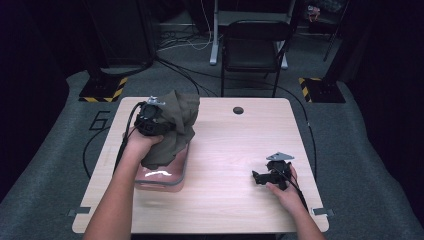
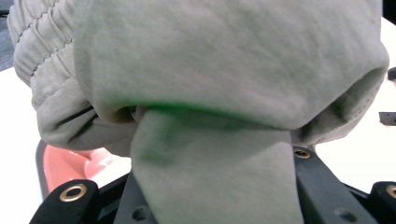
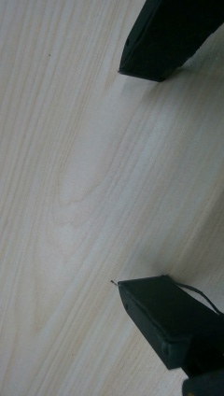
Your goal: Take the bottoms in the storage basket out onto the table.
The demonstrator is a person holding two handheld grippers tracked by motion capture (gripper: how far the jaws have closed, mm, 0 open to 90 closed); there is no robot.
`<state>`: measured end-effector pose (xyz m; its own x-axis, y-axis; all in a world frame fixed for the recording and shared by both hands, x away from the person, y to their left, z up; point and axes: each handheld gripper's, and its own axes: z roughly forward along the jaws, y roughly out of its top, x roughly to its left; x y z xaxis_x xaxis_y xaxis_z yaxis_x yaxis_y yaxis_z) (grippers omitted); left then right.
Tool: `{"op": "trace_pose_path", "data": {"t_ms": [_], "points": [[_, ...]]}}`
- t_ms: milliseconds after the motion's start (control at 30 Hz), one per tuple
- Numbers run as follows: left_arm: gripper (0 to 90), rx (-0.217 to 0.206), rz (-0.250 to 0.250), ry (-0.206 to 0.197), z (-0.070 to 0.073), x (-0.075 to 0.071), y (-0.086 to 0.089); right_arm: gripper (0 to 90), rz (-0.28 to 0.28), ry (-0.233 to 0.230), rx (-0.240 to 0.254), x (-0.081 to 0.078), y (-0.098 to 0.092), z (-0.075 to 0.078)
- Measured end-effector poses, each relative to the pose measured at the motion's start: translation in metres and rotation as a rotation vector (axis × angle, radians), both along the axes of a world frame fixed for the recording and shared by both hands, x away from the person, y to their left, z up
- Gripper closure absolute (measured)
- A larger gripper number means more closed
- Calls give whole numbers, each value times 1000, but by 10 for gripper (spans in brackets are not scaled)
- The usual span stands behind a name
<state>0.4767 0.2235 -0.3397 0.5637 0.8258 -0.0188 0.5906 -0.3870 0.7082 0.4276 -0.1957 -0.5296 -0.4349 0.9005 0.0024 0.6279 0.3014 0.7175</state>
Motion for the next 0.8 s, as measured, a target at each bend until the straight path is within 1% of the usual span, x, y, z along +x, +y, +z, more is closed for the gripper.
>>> {"op": "trace_pose_path", "data": {"t_ms": [33, 67, 167, 200, 400, 500, 533, 667, 800], "points": [[665, -3, 4, -5, 0, 0, -2, 0, 0, 0, 0, 0, 0, 0], [664, 2, -3, -2, 1, 0, -3, 0, 0, 0, 0, 0, 0, 0], [665, -6, -6, -11, 3, 0, -10, 0, 0, 0, 0, 0, 0, 0], [665, -5, -18, -8, 4, 0, -11, 0, 0, 0, 0, 0, 0, 0], [665, 2, -36, -12, 6, 1, -20, 0, 0, 0, 0, 0, 0, 0], [665, -2, -36, -8, 6, 1, -24, 0, 0, 0, 0, 0, 0, 0], [665, -2, -37, -11, 6, 1, -25, 0, 0, 0, 0, 0, 0, 0], [665, -2, -50, -7, 6, 1, -32, 0, 0, 0, 0, 0, 0, 0], [665, -2, -59, -13, 6, 2, -37, 0, 0, 0, 0, 0, 0, 0]]}}
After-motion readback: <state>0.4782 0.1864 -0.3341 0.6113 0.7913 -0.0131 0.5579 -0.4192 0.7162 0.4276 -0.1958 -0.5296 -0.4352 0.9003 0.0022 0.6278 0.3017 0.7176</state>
